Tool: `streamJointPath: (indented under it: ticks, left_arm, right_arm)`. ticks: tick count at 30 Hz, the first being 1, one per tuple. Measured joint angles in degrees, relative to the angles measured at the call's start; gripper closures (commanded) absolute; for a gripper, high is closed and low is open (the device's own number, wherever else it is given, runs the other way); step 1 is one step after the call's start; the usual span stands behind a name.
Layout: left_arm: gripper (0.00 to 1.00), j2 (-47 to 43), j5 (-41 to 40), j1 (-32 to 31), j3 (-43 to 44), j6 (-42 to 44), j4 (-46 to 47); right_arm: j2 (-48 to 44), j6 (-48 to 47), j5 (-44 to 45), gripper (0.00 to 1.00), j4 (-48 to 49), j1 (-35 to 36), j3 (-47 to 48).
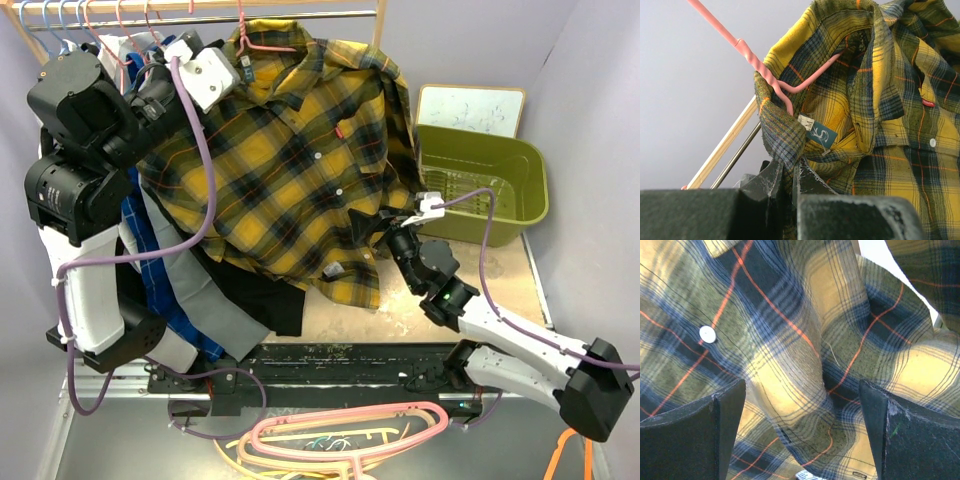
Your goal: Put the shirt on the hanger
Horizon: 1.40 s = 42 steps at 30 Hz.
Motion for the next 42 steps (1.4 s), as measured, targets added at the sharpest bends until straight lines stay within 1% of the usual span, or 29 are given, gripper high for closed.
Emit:
streamJointPath:
  ticks: [1, 2, 3, 4, 6, 7, 8, 15, 18, 20, 22, 25, 29, 30, 31, 32, 34, 35, 36, 37, 39, 42]
  left_arm:
    - [1.00, 0.0, 0.1, 0.1, 0.0, 0.0, -0.1]
    - [1.00, 0.0, 0.1, 0.1, 0.0, 0.0, -0.1]
    - [1.00, 0.0, 0.1, 0.1, 0.0, 0.0, -0.2]
    - [1.00, 0.0, 0.2, 0.2, 0.0, 0.0, -0.3]
    - [1.00, 0.0, 0.4, 0.2, 0.0, 0.0, -0.4]
    - [1.00, 0.0, 0.5, 0.2, 0.0, 0.0, -0.4]
    - [1.00, 0.0, 0.6, 0.2, 0.0, 0.0, -0.5]
    - [1.00, 0.0, 1.2, 1.1, 0.0, -1.1, -1.1]
    - [1.00, 0.0, 2.4, 1.7, 0.0, -2.5, -1.2]
    - [1.00, 0.2, 3.3, 2.2, 0.0, -3.5, -1.3]
    - [1.00, 0.7, 4.5, 2.9, 0.4, -4.7, -1.3]
    - [1.00, 1.6, 5.5, 3.7, 1.1, -6.1, -1.1]
    - [1.00, 2.4, 6.2, 4.4, 1.2, -7.1, -1.1]
    - [1.00, 2.5, 6.4, 4.6, 1.2, -7.3, -1.1]
    - [1.00, 2.5, 6.5, 4.7, 1.2, -7.5, -1.1]
    - [1.00, 2.5, 6.6, 4.8, 1.2, -7.6, -1.1]
    - [1.00, 2.5, 6.9, 4.9, 1.2, -7.5, -1.1]
    - [1.00, 2.4, 7.1, 5.0, 1.2, -7.5, -1.1]
    - [1.00, 2.3, 7.3, 5.0, 1.0, -7.4, -1.1]
    - [1.00, 2.0, 7.8, 5.0, 0.5, -7.3, -1.1]
    - [1.00, 1.0, 8.8, 5.0, -1.3, -6.3, -1.2]
    - [1.00, -1.4, 12.1, 5.0, -5.6, -3.2, -2.8]
  right_arm:
    - [0.7, 0.2, 0.0, 0.09, 1.0, 0.0, -0.4]
    - [1.6, 0.3, 0.0, 0.15, 2.1, 0.0, -1.0]
    - [2.6, 0.4, -0.1, 0.23, 3.3, 0.0, -1.9]
    - [2.8, 0.4, -0.2, 0.35, 3.6, 0.0, -2.1]
    - [4.3, 0.5, -1.7, 0.81, 5.8, -0.5, -3.2]
    - [5.0, 0.5, -2.4, 0.97, 6.7, -0.6, -3.5]
    - [5.6, 0.7, -3.1, 1.00, 7.6, -0.8, -3.6]
    - [7.7, 4.9, -10.0, 1.00, 13.3, -0.9, -5.9]
    - [8.5, 10.7, -12.9, 1.00, 17.5, -0.7, -8.9]
    - [10.7, 15.5, -14.4, 1.00, 21.7, -0.1, -11.0]
    - [14.5, 20.1, -15.6, 1.00, 25.5, 2.1, -12.2]
    - [20.3, 24.2, -17.5, 1.00, 29.9, 6.8, -12.1]
    - [29.6, 28.0, -21.2, 1.00, 37.6, 12.3, -8.9]
    - [31.3, 28.5, -21.9, 0.96, 39.1, 13.2, -8.1]
    - [32.9, 28.9, -22.8, 0.89, 40.8, 14.2, -7.4]
    - [34.1, 29.0, -23.5, 0.78, 42.3, 15.0, -6.9]
    - [34.9, 28.7, -24.7, 0.47, 44.2, 15.9, -6.6]
    - [34.5, 28.0, -25.0, 0.09, 44.9, 16.3, -6.6]
    - [33.7, 27.2, -25.2, 0.01, 45.1, 16.6, -6.7]
    - [32.2, 25.9, -25.1, 0.00, 45.0, 16.9, -7.1]
    - [26.4, 20.9, -24.3, 0.00, 42.8, 17.4, -8.7]
    - [10.8, 9.6, -23.5, 0.00, 35.0, 17.8, -10.6]
